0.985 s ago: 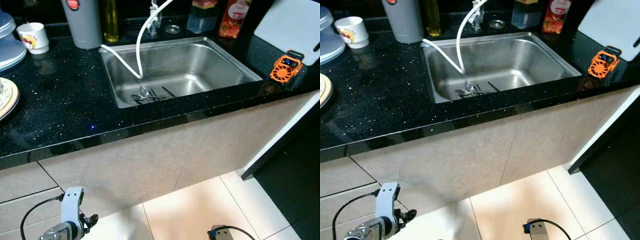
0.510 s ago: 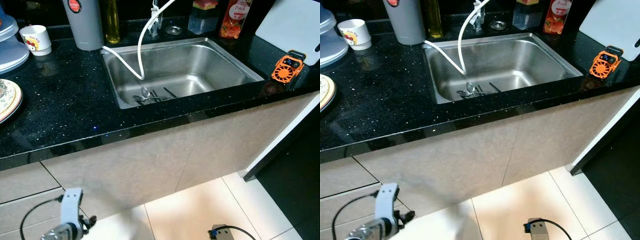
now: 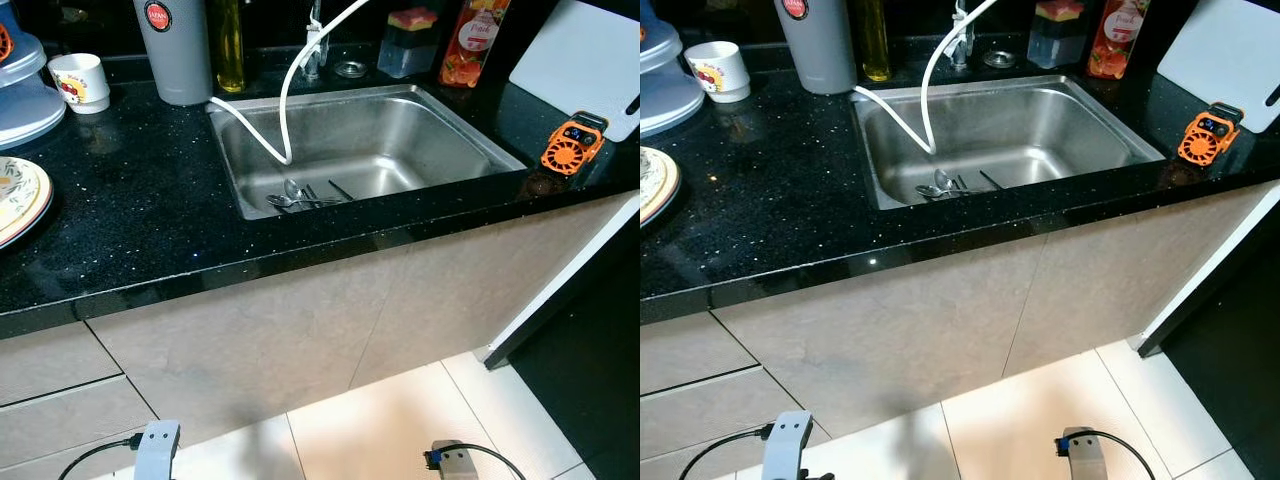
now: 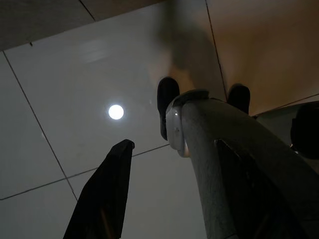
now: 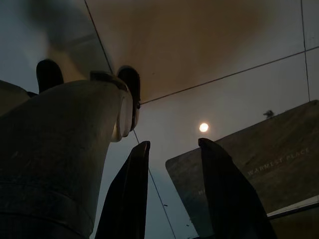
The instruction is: Kitchen organization
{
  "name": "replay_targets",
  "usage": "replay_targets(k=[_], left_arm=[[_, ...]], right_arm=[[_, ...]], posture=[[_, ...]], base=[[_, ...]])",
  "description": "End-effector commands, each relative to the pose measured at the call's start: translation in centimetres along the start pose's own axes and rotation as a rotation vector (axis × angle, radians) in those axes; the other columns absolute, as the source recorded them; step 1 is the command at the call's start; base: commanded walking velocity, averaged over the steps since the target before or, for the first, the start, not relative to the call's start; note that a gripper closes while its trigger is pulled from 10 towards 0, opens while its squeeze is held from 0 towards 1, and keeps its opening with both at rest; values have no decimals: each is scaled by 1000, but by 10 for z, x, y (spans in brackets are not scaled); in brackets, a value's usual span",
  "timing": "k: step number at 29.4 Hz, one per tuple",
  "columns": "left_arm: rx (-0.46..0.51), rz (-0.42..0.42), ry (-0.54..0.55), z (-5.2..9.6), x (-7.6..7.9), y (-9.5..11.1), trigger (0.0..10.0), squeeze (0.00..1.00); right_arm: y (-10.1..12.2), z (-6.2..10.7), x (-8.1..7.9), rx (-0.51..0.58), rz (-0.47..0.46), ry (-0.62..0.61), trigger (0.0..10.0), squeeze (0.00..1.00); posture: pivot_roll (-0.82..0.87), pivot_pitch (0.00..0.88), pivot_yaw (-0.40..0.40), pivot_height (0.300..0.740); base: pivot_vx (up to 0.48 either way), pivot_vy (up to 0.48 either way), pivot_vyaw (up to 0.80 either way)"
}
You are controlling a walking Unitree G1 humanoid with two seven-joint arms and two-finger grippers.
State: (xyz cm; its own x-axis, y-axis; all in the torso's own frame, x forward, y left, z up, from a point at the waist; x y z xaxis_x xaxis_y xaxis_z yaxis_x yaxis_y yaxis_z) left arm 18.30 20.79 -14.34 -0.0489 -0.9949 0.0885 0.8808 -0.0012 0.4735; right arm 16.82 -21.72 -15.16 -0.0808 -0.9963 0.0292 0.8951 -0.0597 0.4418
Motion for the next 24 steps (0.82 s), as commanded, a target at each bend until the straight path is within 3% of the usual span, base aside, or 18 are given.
replay_targets(k=[1,4,5,8,11,17,19,24], left_arm=[[-7,-47,24,0,-3,2,10000,0],[4,-84,45,-1,-7,11,10000,0],[40,-136,71,-1,-13,32,10000,0],[55,-201,96,-1,-13,41,10000,0],[50,-194,102,-2,-11,38,10000,0],[21,-224,73,-4,0,24,10000,0],[21,-224,73,-4,0,24,10000,0],[-19,-181,64,-2,0,1,10000,0]], right_arm=[[13,-1,0,45,-1,-28,10000,0],[21,-2,-2,71,10,-47,10000,0],[22,-3,-16,67,-3,-8,10000,0],[27,-2,-31,102,-35,109,10000,0],[24,-1,-24,88,-33,104,10000,0],[19,1,7,77,-118,10,10000,0],[19,1,7,77,-118,10,10000,0],[6,2,14,42,-124,-14,10000,0]], posture=[[-64,22,35,740],[-65,26,32,740],[-61,42,1,740],[-49,45,0,740],[-56,41,8,740],[-23,38,-3,740],[-23,38,-3,740],[8,35,-12,740]], base=[[0,0,0],[0,0,0],[0,0,0],[0,0,0],[0,0,683],[0,0,691],[0,0,694],[0,0,698]])
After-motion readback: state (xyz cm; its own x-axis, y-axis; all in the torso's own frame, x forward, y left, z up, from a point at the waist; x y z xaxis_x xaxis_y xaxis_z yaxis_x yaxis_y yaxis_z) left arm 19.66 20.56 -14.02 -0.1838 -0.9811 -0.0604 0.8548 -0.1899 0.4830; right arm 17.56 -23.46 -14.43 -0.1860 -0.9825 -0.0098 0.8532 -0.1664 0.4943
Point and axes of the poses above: a point about 5 cm out from each wrist's last joint towards the gripper, its own z axis pointing back from the gripper into the wrist, its own y axis along the axis of the wrist's last joint, x = y × z, the point moved 6 cm from there along -z, pointing out of the wrist towards the gripper, and after that the axes turned 4 degrees about -z, right-handed, at the moved point
